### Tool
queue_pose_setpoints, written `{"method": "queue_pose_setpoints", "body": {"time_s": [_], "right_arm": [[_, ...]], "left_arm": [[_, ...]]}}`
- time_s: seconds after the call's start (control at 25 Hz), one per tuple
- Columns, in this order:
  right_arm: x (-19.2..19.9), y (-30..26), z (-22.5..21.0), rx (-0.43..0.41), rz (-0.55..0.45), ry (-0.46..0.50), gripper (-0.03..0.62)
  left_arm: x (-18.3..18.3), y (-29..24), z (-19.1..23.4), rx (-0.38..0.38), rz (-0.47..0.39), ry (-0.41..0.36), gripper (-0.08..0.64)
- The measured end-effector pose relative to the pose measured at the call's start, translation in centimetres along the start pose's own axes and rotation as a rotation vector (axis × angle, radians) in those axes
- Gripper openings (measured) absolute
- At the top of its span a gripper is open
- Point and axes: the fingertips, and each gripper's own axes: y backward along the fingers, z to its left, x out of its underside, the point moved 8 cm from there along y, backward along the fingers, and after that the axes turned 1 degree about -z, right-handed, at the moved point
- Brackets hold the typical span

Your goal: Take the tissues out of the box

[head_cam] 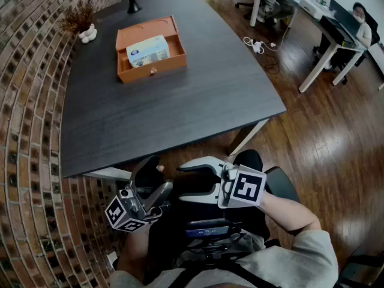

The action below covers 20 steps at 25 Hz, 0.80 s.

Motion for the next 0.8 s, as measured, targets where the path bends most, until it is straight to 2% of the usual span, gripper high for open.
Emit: {"method": "queue_pose_setpoints", "body": {"time_s": [0.8], "right_arm": [[0.18, 0.01, -0.38, 0.018, 0.008, -0.011, 0.256]], "left_arm": [[0.22, -0.03, 0.09, 0.004, 0.011, 0.008, 0.258]]}}
